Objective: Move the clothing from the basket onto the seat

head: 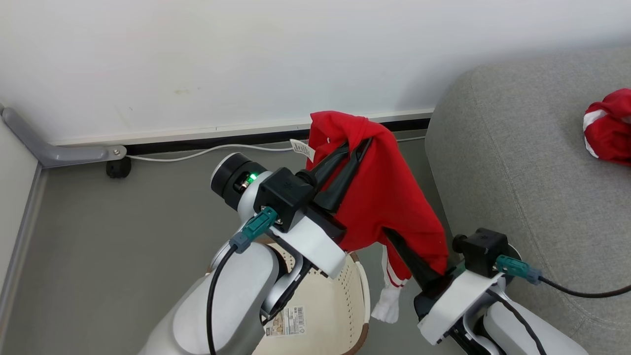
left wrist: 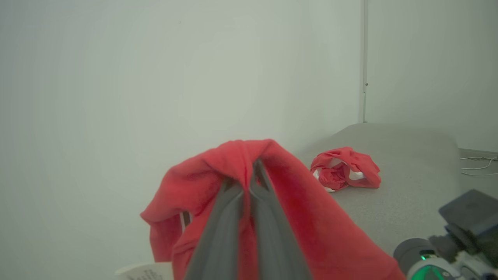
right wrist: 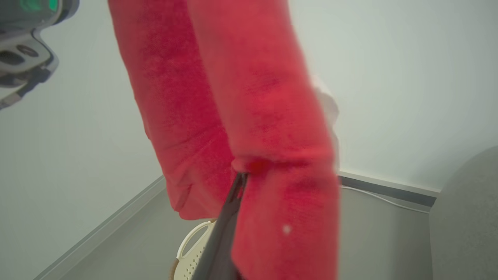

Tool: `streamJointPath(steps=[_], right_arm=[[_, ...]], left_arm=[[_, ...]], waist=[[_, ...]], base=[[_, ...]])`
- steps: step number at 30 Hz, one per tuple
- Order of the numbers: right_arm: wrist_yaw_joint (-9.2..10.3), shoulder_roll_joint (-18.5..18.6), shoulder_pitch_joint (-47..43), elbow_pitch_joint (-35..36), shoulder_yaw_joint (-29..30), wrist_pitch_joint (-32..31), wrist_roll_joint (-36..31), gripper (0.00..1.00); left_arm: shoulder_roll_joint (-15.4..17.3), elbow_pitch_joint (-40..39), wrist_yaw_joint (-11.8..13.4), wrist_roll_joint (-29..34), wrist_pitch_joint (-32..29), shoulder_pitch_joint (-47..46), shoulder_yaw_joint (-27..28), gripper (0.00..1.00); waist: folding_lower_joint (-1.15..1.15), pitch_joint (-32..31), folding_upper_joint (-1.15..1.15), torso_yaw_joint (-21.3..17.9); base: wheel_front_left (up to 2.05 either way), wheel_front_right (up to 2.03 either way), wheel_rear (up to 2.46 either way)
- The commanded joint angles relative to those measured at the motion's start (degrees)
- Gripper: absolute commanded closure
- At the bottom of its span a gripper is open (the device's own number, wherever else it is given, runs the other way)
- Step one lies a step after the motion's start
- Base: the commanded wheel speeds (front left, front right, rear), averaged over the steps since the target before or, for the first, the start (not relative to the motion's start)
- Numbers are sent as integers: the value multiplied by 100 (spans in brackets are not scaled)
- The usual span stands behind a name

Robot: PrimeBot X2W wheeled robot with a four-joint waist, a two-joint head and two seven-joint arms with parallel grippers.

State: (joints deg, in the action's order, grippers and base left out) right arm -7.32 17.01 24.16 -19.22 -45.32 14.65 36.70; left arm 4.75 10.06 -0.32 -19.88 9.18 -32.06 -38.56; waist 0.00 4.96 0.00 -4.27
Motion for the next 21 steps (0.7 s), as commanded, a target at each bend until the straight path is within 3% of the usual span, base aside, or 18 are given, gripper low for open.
streamJointPath(steps=[1,7,8,9,21], right_arm=[[-17,-7,63,143,33,35,4,100],[-17,5,-2,223,219,35,-64,100],[-17,4,-17,239,241,35,-74,100],[-17,7,-30,252,257,35,-84,100],[-17,10,-124,391,464,35,-136,100]], left_arm=[[48,-119,60,-38,66,-286,173,100],[50,-82,108,-72,123,-255,176,100],[41,-73,122,-103,136,-237,189,63],[33,-75,141,-118,167,-228,204,0],[40,73,178,-136,265,-201,161,0]], waist=[[0,8,0,0],[0,22,0,-30],[0,24,0,-35],[0,27,0,-40],[0,44,0,-70]], base=[[0,0,0],[0,0,0],[0,0,0],[0,0,0],[0,0,0]])
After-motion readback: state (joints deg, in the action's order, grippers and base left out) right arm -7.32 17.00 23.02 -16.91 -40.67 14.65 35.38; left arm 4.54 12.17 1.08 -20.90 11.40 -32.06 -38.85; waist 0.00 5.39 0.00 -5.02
